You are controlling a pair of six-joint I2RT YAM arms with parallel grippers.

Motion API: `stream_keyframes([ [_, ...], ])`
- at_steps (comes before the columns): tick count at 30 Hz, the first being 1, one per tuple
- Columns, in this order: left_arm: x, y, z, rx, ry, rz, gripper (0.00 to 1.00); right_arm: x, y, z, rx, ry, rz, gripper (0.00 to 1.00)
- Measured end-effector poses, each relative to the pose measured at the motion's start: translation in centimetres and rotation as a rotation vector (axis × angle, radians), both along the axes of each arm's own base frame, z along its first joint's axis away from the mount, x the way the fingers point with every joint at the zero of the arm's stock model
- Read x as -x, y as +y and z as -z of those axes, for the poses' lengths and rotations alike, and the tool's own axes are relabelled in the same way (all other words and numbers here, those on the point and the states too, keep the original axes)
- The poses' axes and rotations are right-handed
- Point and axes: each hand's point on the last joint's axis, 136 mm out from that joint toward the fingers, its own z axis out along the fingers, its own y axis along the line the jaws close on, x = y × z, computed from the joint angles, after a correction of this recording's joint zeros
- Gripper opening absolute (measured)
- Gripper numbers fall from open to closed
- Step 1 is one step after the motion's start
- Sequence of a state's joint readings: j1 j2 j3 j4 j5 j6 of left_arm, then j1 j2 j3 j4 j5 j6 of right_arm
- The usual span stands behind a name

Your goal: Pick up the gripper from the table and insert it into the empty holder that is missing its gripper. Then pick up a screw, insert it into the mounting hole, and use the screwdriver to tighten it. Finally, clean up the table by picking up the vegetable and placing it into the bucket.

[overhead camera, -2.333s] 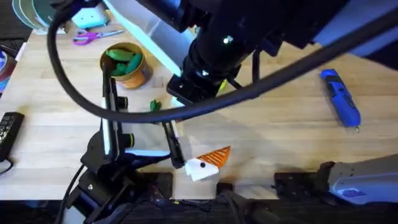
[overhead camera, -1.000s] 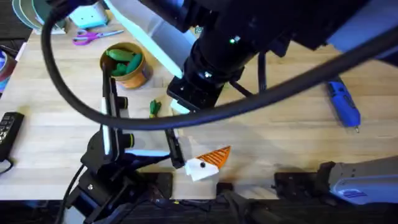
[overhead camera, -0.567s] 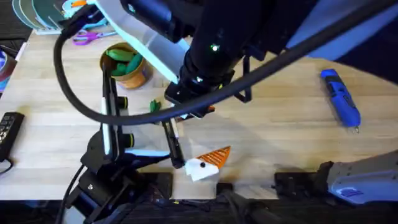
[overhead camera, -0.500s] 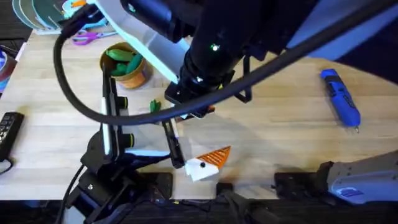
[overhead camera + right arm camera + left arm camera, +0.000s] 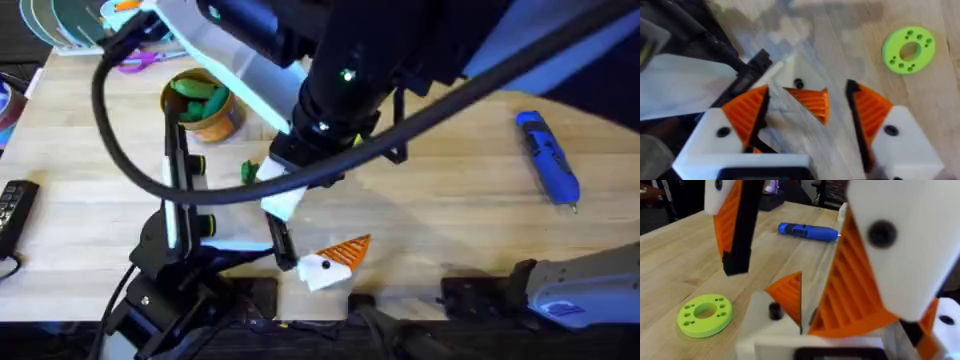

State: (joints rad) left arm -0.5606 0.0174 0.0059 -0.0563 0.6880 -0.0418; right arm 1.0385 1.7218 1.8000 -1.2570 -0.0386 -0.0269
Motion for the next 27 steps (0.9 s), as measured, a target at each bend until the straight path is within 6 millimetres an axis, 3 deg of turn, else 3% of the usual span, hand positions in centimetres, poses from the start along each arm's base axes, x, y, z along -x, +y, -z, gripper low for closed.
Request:
stream_keyframes([
  [2,0.0,0.0,0.0,0.000,-0.001,0.000,0.992,-0.2,-0.3,-0.3,-0.003,-0.005,0.010,0.983],
  [6,0.0,0.0,0.0,0.000,-0.001,0.001,0.992,-0.5,-1.2,-1.6,-0.035,-0.014,0.032,0.986],
  [15,0.0,0.0,0.0,0.000,-0.001,0.001,0.992,-1.8,-7.0,-4.5,-0.065,-0.034,0.166,0.989],
  [27,0.0,0.0,0.0,0.000,-0.001,0.001,0.992,0.9,-14.2,-1.7,-0.145,-0.055,0.356,0.991],
])
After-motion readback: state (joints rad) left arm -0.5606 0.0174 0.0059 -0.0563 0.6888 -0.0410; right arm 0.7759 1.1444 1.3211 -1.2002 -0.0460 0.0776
